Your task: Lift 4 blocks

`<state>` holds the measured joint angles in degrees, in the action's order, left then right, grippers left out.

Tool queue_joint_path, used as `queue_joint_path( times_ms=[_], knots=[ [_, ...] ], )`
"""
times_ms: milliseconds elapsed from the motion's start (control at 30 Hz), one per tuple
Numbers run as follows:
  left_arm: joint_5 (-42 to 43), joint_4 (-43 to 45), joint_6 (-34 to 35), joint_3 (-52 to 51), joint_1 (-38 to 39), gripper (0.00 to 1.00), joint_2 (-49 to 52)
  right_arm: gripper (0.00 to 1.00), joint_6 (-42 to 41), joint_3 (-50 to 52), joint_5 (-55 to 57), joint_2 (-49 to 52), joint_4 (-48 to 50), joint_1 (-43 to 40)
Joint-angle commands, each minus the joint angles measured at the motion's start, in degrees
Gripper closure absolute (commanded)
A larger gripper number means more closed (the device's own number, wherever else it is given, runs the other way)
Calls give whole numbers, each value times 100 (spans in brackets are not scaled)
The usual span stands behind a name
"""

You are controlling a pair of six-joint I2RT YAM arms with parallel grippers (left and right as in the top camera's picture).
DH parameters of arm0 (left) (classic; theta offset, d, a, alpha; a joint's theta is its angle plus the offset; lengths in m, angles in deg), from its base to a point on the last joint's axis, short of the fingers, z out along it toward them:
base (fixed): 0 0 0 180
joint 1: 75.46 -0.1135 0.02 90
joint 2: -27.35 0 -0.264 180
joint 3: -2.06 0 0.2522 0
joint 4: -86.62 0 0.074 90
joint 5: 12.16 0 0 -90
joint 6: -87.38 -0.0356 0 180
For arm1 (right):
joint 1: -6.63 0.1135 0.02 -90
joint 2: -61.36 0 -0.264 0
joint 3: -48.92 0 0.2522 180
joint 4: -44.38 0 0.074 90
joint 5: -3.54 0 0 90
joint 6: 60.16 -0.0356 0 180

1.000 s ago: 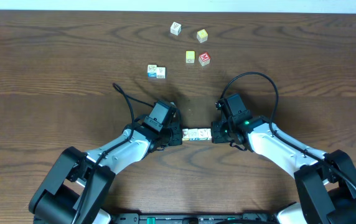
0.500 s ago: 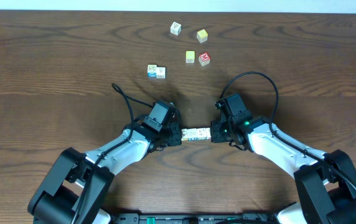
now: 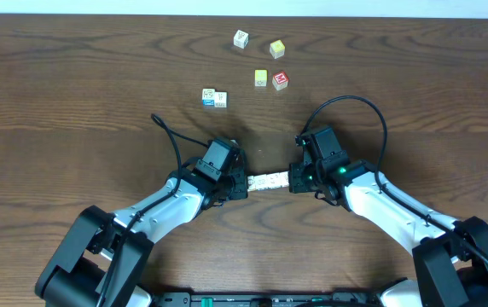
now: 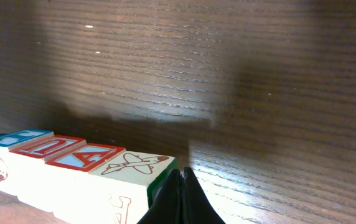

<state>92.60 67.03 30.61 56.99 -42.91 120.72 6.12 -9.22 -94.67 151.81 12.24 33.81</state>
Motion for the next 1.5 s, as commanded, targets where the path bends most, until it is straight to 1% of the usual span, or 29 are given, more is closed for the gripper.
queue_joint_path(
  times_ms=[0,500,867,1100,1467],
  knots=[
    [820,208,11,249,249,93,-221,99,-111,-83,-1281,-98,122,304],
    [868,170,55,426,295,93,-229,99,-109,-83,-1165,-98,72,367],
    [859,33,52,492,295,93,-638,99,-111,-83,-1161,-98,68,367],
    [857,-11,52,494,295,93,-669,99,-140,-151,-1329,-103,66,367],
    [857,-9,52,494,295,93,-669,99,-153,-177,-1322,-514,42,367]
  ],
)
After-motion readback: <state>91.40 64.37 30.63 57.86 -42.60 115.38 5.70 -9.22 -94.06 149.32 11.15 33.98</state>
